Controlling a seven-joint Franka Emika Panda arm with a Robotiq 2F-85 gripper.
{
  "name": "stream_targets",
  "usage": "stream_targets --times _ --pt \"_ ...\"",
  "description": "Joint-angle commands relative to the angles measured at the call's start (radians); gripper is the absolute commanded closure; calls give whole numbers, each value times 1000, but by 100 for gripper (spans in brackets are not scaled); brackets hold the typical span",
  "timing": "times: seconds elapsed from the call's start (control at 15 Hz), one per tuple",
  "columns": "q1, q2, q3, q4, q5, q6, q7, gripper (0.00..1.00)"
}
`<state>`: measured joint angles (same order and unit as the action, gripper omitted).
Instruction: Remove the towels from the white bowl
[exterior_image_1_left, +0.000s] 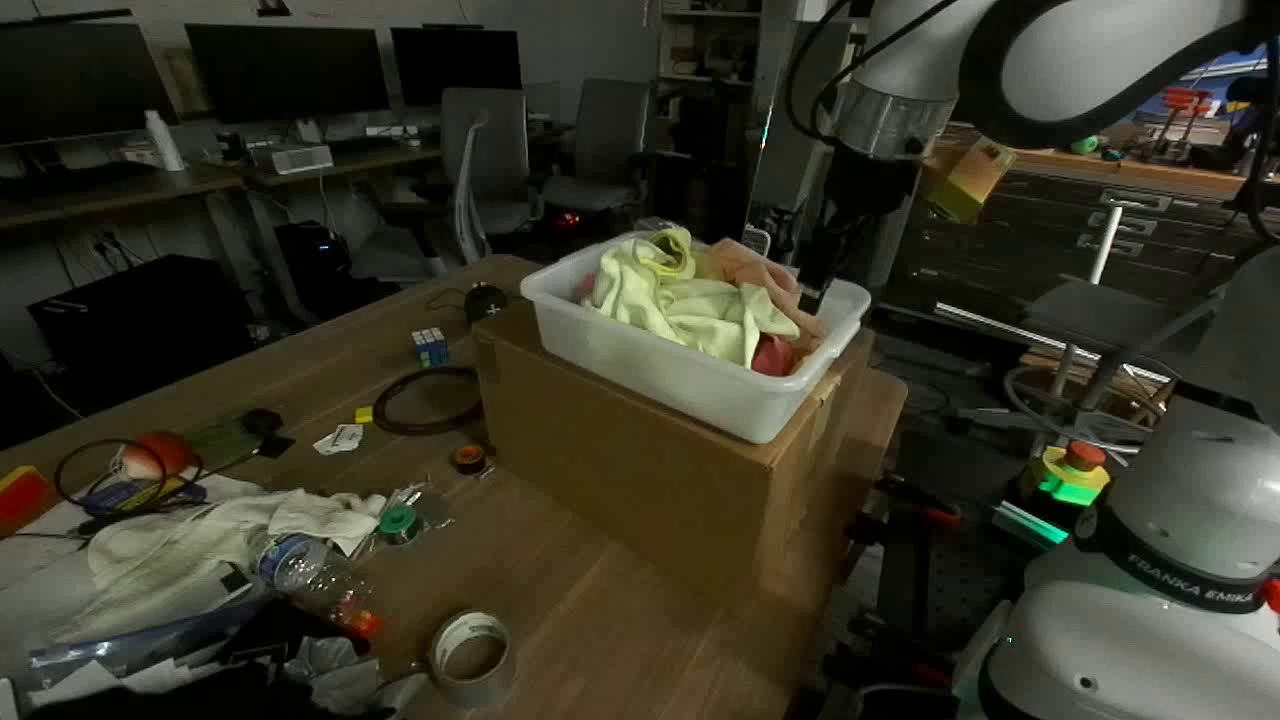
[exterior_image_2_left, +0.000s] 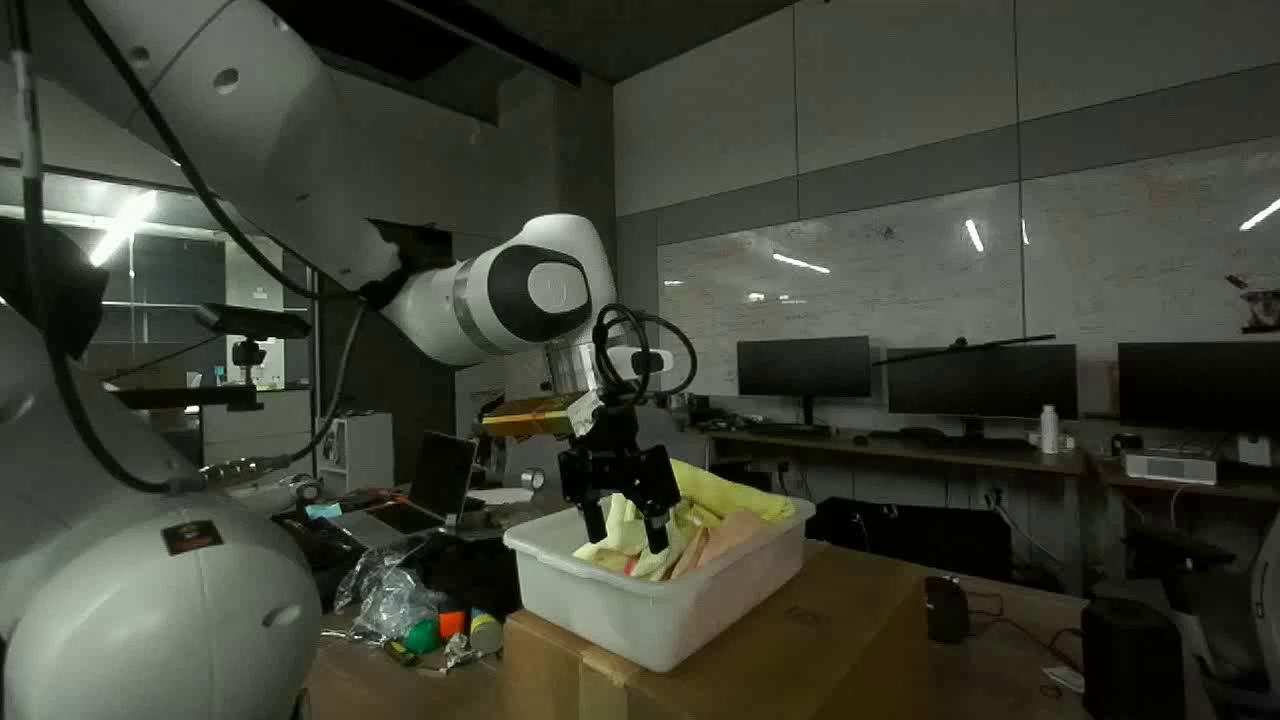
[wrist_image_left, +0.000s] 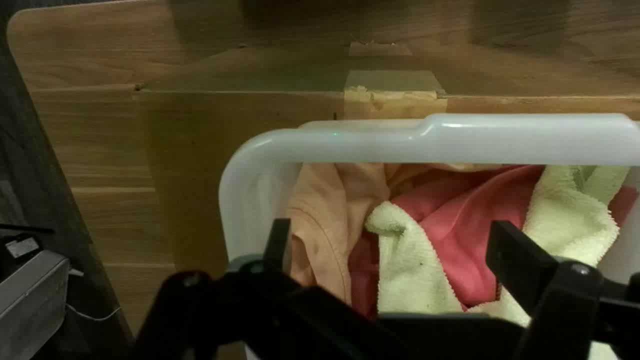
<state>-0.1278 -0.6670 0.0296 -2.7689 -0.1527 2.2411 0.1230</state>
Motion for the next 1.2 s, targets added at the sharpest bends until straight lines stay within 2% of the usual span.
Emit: stream_targets --times 0.0,0.4,1.13 --pt "4 0 -4 2 -3 -4 2 0" --pt "7 -1 -2 4 -11 10 -7 0" --pt "105 49 34 44 -38 246 -141 0"
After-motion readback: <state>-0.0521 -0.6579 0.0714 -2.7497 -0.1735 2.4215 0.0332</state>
